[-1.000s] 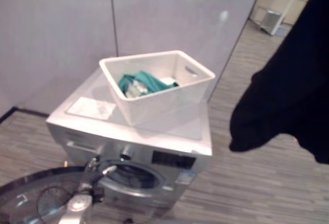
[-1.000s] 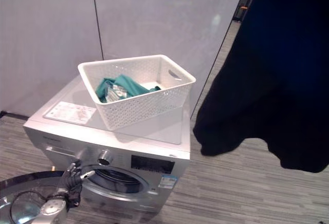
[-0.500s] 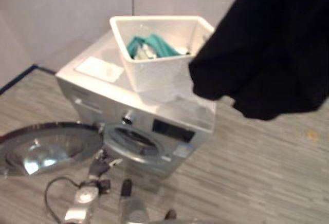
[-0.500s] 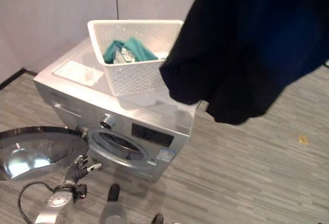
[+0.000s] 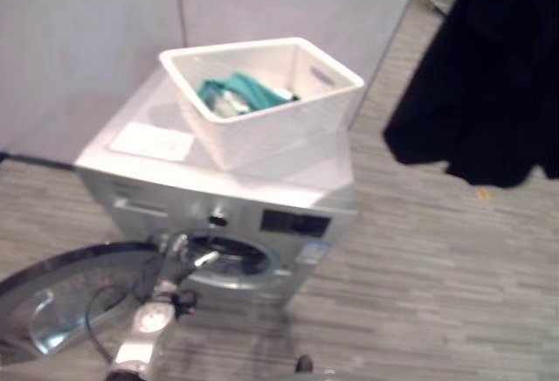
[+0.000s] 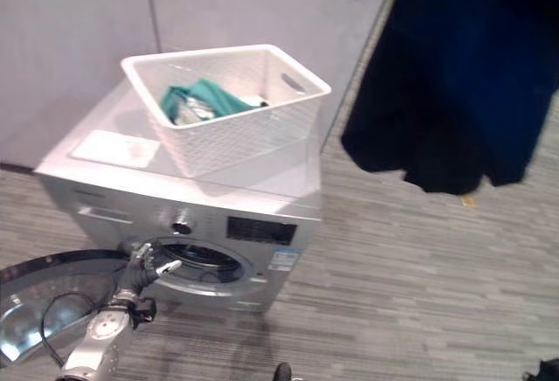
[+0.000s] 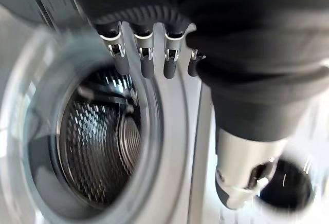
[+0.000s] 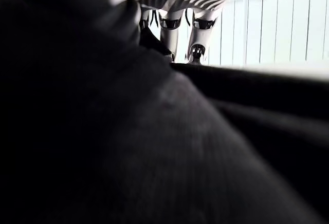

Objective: Grab the laundry basket,head to the washer,open it,put in the laundry and shut it.

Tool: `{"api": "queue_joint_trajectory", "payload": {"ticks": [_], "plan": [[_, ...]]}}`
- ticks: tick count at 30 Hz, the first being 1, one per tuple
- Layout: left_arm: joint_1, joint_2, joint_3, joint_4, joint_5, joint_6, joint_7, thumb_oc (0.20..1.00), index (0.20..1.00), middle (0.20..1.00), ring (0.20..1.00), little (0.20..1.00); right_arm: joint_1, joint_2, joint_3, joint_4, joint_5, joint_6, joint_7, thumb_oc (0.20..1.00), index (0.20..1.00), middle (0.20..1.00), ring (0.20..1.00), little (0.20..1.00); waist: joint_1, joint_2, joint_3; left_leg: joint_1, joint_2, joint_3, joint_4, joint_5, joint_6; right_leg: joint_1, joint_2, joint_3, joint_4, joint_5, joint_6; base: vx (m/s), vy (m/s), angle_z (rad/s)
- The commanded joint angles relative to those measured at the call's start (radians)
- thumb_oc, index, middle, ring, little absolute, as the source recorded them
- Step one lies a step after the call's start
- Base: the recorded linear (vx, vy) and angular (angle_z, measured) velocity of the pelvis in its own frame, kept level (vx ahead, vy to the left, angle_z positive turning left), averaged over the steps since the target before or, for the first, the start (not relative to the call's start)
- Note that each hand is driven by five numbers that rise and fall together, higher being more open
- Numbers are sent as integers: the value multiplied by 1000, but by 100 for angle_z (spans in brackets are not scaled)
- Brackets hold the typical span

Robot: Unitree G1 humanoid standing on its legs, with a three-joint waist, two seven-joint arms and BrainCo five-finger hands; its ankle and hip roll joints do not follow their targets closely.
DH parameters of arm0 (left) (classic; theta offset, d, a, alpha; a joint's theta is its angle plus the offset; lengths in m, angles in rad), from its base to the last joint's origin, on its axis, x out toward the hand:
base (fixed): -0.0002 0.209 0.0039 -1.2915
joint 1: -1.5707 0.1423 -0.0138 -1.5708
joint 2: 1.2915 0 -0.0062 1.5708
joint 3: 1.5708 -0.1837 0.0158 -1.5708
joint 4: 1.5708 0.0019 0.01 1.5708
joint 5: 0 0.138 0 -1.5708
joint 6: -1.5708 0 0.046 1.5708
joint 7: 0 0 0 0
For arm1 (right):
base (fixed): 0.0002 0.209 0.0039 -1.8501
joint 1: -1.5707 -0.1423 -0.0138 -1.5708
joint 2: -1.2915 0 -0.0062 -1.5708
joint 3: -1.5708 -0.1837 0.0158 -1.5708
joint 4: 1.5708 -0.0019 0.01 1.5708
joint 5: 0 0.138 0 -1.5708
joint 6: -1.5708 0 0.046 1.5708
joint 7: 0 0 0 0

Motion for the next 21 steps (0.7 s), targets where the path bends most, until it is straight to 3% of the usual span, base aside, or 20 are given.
{"api": "queue_joint_trajectory", "payload": {"ticks": [1,2,5,7,11,12,14,18,21], "plan": [[-14,40,-33,-45,16,-57,-22,1000,1000,1000,1000,1000,-27,-38,-7,51,-19,42,8,200,200,200,200,200,40,18,-37,-72,29,11,149,-84,78,-59,-58,-3,97,-108,83,-193,374,-16],[-12,63,-22,-65,47,-67,-24,1000,1000,1000,1000,1000,-13,-42,-17,47,-34,55,15,200,200,200,200,200,46,23,-22,-72,-14,30,146,-107,98,-91,-105,-18,102,-59,109,-227,442,-25],[-5,137,22,-130,168,-91,2,1000,1000,1000,1000,1000,-30,-55,-18,30,-69,71,30,200,200,200,200,200,58,16,-4,-75,-62,71,150,-119,127,-132,-178,-48,127,1,145,-188,307,-42],[-33,204,52,-192,253,-104,30,1000,1000,1000,1000,1000,-60,-47,2,25,-90,76,42,200,200,200,200,200,70,26,6,-95,-72,74,167,-121,143,-125,-182,-63,187,-46,138,-209,166,-30],[-125,286,97,-348,350,-113,73,1000,1000,1000,1000,1000,-113,-79,42,0,-101,70,40,200,200,200,200,200,66,17,10,-185,-118,18,219,-93,177,-85,-85,61,364,-205,99,-167,89,5],[-124,286,98,-351,351,-111,72,1000,1000,1000,1000,1000,-114,-79,42,0,-101,70,41,200,200,200,200,200,65,16,10,-187,-119,17,220,-91,177,-86,-86,61,365,-204,99,-44,-43,71],[-144,312,163,-477,391,-121,79,1000,1000,1000,1000,1000,-117,-88,45,10,-99,70,38,200,200,200,200,200,111,-17,-32,-222,-134,-3,229,-88,166,30,-66,52,262,-257,89,-5,-106,67],[-127,292,263,-647,341,-122,69,1000,1000,1000,1000,1000,-129,-49,84,29,-89,62,60,200,200,200,200,200,143,-48,-60,-250,-96,-11,216,-43,134,93,-47,56,104,-245,78,-80,-196,-12],[-148,271,257,-693,295,-109,40,1000,1000,1000,1000,1000,-131,-44,86,17,-105,60,68,200,200,200,200,200,148,-48,-57,-254,-90,-34,195,-17,123,106,-35,27,98,-250,68,-8,-85,13]]}}
